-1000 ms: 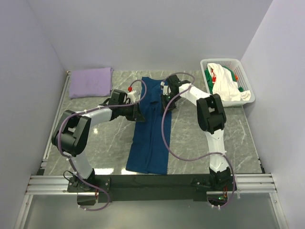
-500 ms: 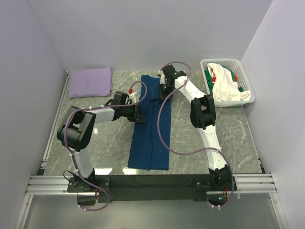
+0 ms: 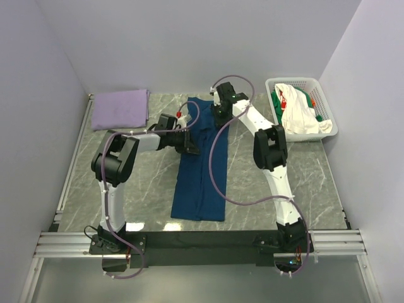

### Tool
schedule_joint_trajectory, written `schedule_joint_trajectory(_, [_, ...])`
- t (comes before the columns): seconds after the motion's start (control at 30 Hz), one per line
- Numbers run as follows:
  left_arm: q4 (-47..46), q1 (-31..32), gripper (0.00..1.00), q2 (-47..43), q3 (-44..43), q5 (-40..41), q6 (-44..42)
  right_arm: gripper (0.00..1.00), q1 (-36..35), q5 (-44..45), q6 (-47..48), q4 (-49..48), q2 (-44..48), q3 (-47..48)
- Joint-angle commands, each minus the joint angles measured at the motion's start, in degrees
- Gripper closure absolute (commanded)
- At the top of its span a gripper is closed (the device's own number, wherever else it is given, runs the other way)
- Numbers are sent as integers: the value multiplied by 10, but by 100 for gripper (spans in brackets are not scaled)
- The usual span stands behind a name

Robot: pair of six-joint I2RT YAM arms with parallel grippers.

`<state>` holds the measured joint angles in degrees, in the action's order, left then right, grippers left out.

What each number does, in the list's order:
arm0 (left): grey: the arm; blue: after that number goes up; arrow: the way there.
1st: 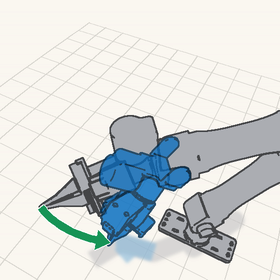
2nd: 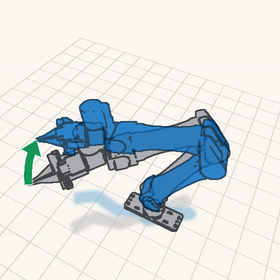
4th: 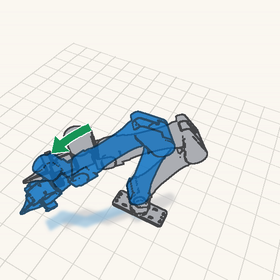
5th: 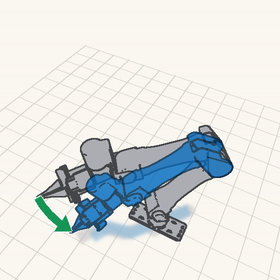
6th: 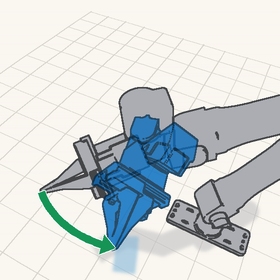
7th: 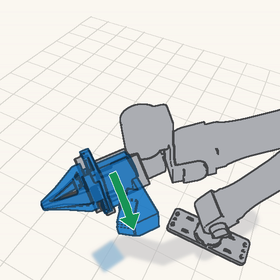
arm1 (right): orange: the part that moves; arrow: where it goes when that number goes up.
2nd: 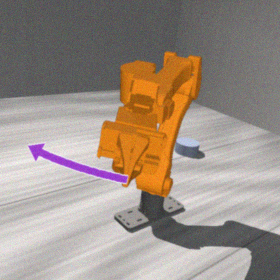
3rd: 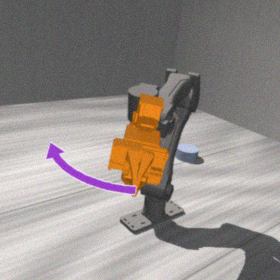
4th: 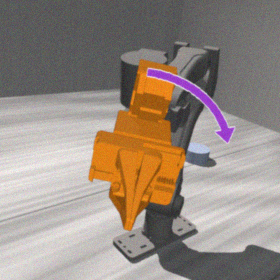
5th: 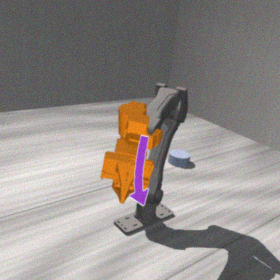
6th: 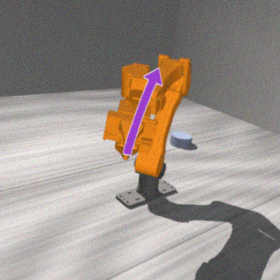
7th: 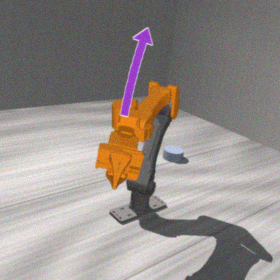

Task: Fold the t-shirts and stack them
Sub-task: Fold the tshirt

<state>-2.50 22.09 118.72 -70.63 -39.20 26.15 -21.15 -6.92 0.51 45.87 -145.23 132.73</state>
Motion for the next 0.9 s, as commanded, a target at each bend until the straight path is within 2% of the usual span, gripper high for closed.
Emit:
schedule_joint_trajectory(0.0, [-6, 1, 78, -88, -1, -38, -32, 56, 5, -3, 53, -38, 153, -75])
schedule_joint_trajectory(0.03, [8, 1, 77, -115, 6, -37, -80, 44, 4, -18, 66, -48, 190, -107])
schedule_joint_trajectory(0.07, [22, 0, 75, -175, 21, -38, -109, 36, 3, -27, 90, -52, 261, -167])
schedule_joint_trajectory(0.13, [86, -4, 71, -240, 37, -34, -204, 26, 1, -56, 119, -47, 330, -218])
schedule_joint_trajectory(0.17, [114, -6, 69, -305, 52, -24, -238, 25, 0, -60, 148, -40, 389, -258])
schedule_joint_trajectory(0.2, [135, -6, 61, -339, 63, -17, -319, 25, -4, -59, 158, -39, 422, -283])
schedule_joint_trajectory(0.27, [192, -7, 54, -438, 95, -2, -394, 24, -15, -48, 194, -55, 523, -370])
schedule_joint_trajectory(0.3, [201, -6, 40, -470, 108, 21, -442, 20, -20, -37, 210, -73, 560, -403])
schedule_joint_trajectory(0.37, [221, -6, 23, -547, 137, 49, -470, 13, -33, -39, 258, -86, 655, -488])
schedule_joint_trajectory(0.4, [229, -6, 1, -567, 142, 61, -484, 7, -35, -40, 265, -95, 685, -517])
schedule_joint_trajectory(0.5, [245, -6, 1, -620, 158, 60, -492, 6, -42, -83, 312, -91, 774, -592])
schedule_joint_trajectory(0.53, [260, -7, 1, -627, 154, 49, -510, 6, -44, -106, 352, -52, 791, -602])
schedule_joint_trajectory(0.57, [328, -6, 1, -632, 151, 34, -537, 6, -48, -169, 380, -20, 817, -614])
schedule_joint_trajectory(0.6, [368, -6, 3, -633, 151, 13, -620, 6, -68, -180, 401, 6, 830, -628])
schedule_joint_trajectory(0.63, [411, -6, 7, -633, 160, -34, -664, 9, -85, -172, 401, 5, 845, -650])
schedule_joint_trajectory(0.7, [461, -5, 17, -649, 188, -48, -735, 14, -155, -122, 411, -5, 890, -736])
schedule_joint_trajectory(0.77, [464, 4, 24, -684, 247, -53, -773, 18, -189, -100, 416, -39, 928, -820])
schedule_joint_trajectory(0.8, [470, 10, 31, -698, 268, -54, -828, 22, -194, -118, 418, -43, 933, -838])
schedule_joint_trajectory(0.83, [471, 16, 34, -712, 310, -51, -856, 29, -200, -117, 418, -51, 932, -856])
schedule_joint_trajectory(0.87, [472, 30, 37, -736, 330, -47, -882, 32, -209, -113, 429, -53, 928, -891])
